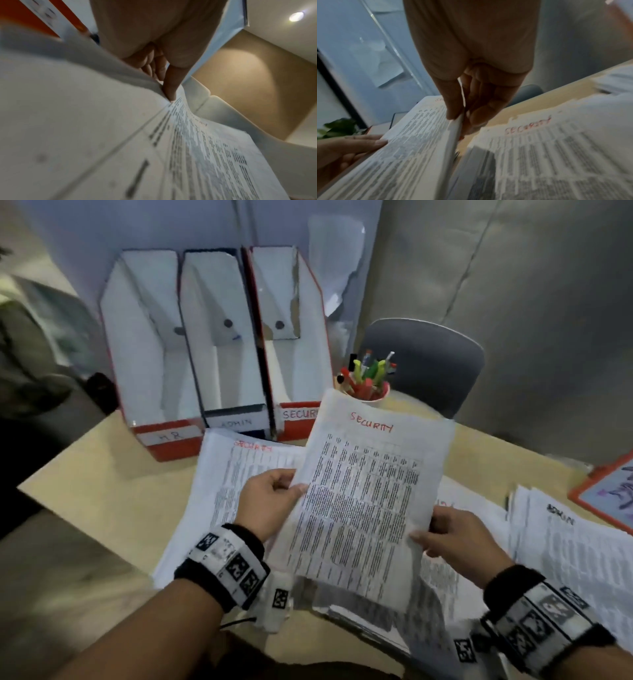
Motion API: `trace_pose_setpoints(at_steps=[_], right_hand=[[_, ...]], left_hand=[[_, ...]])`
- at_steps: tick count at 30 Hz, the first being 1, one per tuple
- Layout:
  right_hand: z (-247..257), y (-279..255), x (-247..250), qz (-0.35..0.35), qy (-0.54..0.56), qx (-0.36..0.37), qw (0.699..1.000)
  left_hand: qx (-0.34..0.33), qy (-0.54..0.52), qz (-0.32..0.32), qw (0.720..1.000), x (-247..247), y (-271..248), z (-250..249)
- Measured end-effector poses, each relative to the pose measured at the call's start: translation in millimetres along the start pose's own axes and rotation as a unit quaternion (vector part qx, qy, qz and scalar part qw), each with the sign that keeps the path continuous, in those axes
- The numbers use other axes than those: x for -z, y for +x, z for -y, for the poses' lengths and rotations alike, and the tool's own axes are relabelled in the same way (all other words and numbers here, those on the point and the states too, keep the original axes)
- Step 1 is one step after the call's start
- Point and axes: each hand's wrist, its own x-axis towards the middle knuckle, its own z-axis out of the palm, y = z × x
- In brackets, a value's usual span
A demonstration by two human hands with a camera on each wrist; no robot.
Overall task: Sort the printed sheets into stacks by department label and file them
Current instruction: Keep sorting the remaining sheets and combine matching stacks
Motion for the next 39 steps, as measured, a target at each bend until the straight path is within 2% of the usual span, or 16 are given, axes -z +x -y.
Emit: trace_pose_setpoints(at_steps=[7, 10, 13, 15, 19, 21, 23, 26, 28, 31, 34, 39], right_hand=[[44.8, 44.8, -92.0, 0.136, -0.061, -0.007, 0.989], [55.4, 62.1, -127.7, 0.143, -0.087, -0.011, 0.986], [60.7, 72.1, -153.0, 0.129, -0.173, 0.014, 0.976], [61.0, 74.3, -159.6, 0.14, -0.18, 0.006, 0.974], [54.3, 71.7, -150.7, 0.135, -0.112, -0.031, 0.984], [51.7, 66.4, -132.0, 0.123, -0.1, -0.03, 0.987], [46.5, 59.4, -106.9, 0.101, -0.062, -0.032, 0.992], [26.6, 43.9, -60.8, 0.048, -0.025, -0.043, 0.998], [4.0, 31.7, -29.4, -0.004, -0.005, -0.07, 0.998], [-43.6, 14.2, 10.4, -0.084, -0.008, -0.15, 0.985], [-86.3, -1.5, 33.6, -0.135, -0.004, -0.23, 0.964], [-125.7, -9.1, 29.6, -0.101, -0.01, -0.299, 0.949]], left_hand=[[0.091, 0.018, -0.112, 0.989, 86.0, -2.5, 53.7], [0.116, 0.046, -0.138, 0.983, 106.9, 1.2, 73.2], [0.137, 0.068, -0.149, 0.977, 119.5, 10.9, 87.2], [0.15, 0.115, -0.138, 0.972, 122.4, 17.4, 94.8], [0.157, 0.161, -0.121, 0.967, 119.8, 23.4, 97.4], [0.122, 0.184, -0.124, 0.967, 115.1, 23.7, 89.3], [0.054, 0.203, -0.125, 0.97, 106.0, 22.7, 72.6], [-0.035, 0.197, -0.078, 0.977, 78.9, 21.3, 42.7], [-0.044, 0.166, -0.019, 0.985, 51.9, 22.2, 27.4], [-0.012, 0.12, 0.092, 0.988, 4.3, 18.1, 14.1], [0.015, 0.131, 0.189, 0.973, -36.4, 15.0, 16.3], [0.081, 0.2, 0.282, 0.935, -76.2, 18.2, 28.6]])
